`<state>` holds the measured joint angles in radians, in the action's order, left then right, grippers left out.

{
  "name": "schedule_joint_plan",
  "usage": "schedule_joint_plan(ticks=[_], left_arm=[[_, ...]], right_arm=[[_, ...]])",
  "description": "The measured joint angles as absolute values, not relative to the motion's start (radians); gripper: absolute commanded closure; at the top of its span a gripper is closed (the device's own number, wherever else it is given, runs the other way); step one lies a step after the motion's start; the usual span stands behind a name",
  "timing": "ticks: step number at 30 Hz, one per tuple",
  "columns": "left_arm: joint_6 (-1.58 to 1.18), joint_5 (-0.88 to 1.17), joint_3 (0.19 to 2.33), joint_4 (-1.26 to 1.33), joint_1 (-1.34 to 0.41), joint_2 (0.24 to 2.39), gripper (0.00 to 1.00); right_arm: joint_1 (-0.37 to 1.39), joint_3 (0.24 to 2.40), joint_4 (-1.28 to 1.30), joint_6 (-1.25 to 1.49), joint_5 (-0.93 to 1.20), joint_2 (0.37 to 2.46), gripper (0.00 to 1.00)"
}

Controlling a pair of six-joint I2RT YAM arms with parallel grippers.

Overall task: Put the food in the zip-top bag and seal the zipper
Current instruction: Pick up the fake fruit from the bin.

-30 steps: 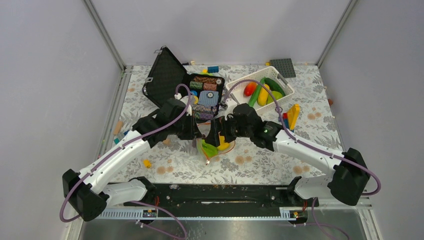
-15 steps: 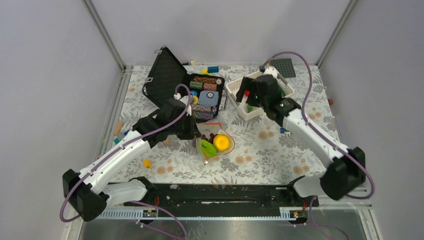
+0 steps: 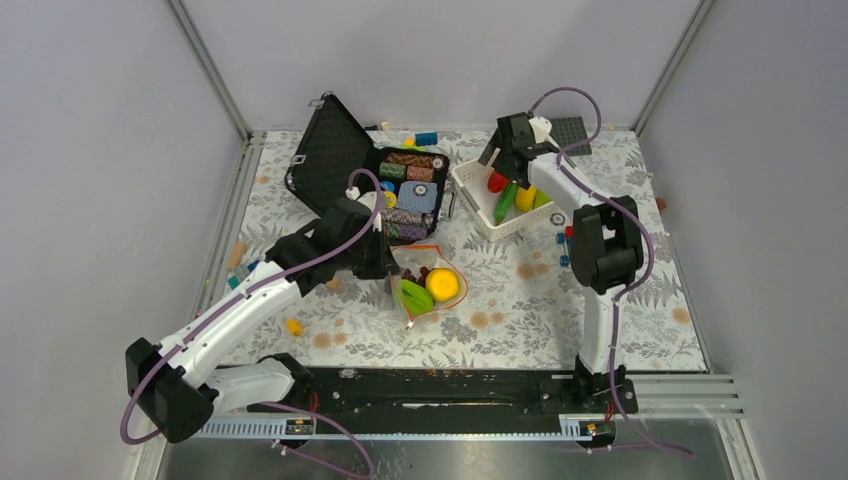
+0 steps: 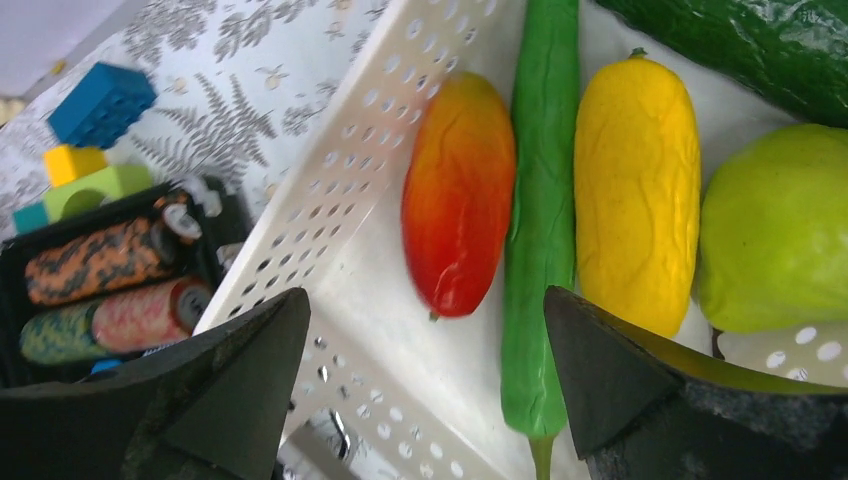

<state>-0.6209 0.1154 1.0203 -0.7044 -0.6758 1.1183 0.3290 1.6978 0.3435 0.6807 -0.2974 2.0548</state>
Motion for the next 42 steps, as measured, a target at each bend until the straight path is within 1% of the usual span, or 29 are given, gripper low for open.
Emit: schedule_joint_plan(ticks=[6, 14, 30, 34, 39, 42], left_arm=[[-0.620, 0.115, 1.020, -0.705, -0.675, 1.119, 1.00], [-0.617, 0.115, 1.020, -0.705, -0.673, 1.121, 1.00], [-0.618, 0.115, 1.020, -0.705, -0.669, 1.121, 1.00], [-0.618, 0.116, 1.020, -0.705, -0.669, 1.121, 1.00], [-0.618, 0.116, 1.020, -0.705, -0.668, 1.124, 1.00], [-0.618, 0.116, 1.020, -0.706, -0.667, 1.129, 1.00]], right_arm=[[0.299, 1.749, 0.347, 0.745, -0.298, 2.158, 0.12], [0.290, 1.790, 0.320, 0.836, -0.278, 2.254, 0.16], [0.240, 1.843, 0.279, 1.017, -0.195, 2.339, 0.24], [0.234, 1.843, 0.277, 1.045, -0.192, 2.341, 0.35], [0.233, 1.843, 0.280, 1.060, -0.194, 2.342, 0.55], [0.233, 1.843, 0.279, 1.063, -0.199, 2.342, 0.64]])
